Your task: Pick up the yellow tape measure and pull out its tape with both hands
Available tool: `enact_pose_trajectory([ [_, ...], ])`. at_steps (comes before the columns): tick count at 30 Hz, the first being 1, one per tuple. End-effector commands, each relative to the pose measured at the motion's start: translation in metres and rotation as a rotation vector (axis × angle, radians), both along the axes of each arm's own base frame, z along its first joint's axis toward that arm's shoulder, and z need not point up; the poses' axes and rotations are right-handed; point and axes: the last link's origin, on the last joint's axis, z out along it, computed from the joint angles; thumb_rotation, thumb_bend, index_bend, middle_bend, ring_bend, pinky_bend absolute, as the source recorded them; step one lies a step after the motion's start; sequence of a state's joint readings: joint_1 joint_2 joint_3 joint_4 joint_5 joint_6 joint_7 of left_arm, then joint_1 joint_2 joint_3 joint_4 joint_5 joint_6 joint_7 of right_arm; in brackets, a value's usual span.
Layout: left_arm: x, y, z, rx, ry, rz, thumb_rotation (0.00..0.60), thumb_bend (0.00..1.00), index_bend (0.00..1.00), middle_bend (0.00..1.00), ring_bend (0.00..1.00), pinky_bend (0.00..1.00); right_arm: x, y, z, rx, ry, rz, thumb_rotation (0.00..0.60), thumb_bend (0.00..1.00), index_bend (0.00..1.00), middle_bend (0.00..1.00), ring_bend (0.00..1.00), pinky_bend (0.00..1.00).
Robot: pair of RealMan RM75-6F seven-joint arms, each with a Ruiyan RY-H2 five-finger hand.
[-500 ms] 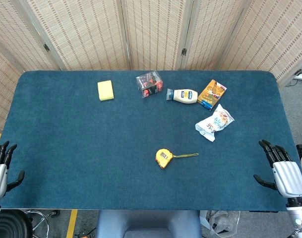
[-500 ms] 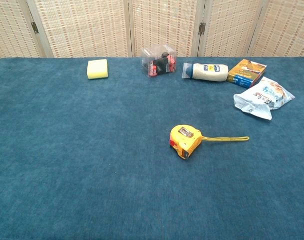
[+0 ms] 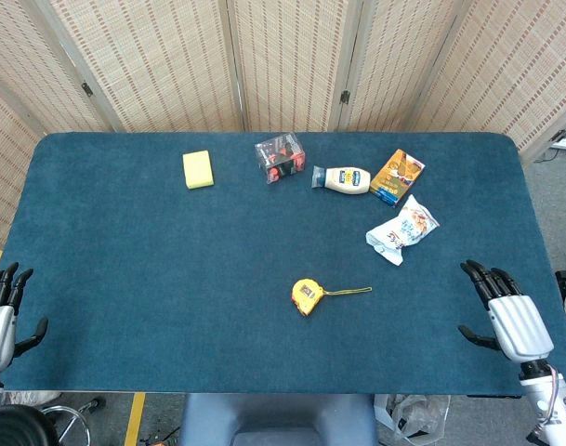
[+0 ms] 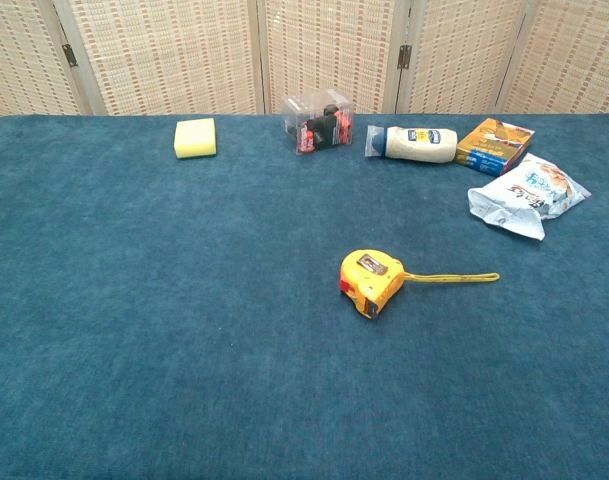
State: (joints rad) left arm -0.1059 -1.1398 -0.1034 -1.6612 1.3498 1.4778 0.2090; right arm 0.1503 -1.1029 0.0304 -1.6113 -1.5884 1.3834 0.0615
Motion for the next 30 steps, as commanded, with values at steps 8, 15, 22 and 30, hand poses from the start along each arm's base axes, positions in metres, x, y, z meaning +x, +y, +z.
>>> enact_pose_trajectory([
  [8, -0.002, 0.002, 0.001, 0.005, -0.003, -0.003, 0.558, 0.40, 0.13, 0.06, 0.03, 0.02, 0.052, -0.062, -0.040, 0.159, 0.089, 0.180, 0.600, 0.21, 0.00, 0.09, 0.16, 0.11],
  [15, -0.004, 0.001, 0.004, 0.013, -0.002, 0.003, 0.555, 0.40, 0.13, 0.06, 0.03, 0.02, 0.084, -0.097, -0.080, 0.268, 0.107, 0.250, 0.600, 0.21, 0.00, 0.09, 0.16, 0.11],
  [22, -0.005, 0.000, 0.005, 0.013, -0.004, 0.008, 0.560, 0.40, 0.13, 0.06, 0.03, 0.02, 0.113, -0.118, -0.129, 0.348, 0.102, 0.307, 0.600, 0.21, 0.00, 0.07, 0.16, 0.11],
  [30, -0.007, -0.002, 0.008, 0.021, -0.003, 0.017, 0.556, 0.40, 0.13, 0.06, 0.03, 0.02, 0.134, -0.135, -0.175, 0.390, 0.101, 0.343, 0.600, 0.21, 0.00, 0.04, 0.11, 0.11],
])
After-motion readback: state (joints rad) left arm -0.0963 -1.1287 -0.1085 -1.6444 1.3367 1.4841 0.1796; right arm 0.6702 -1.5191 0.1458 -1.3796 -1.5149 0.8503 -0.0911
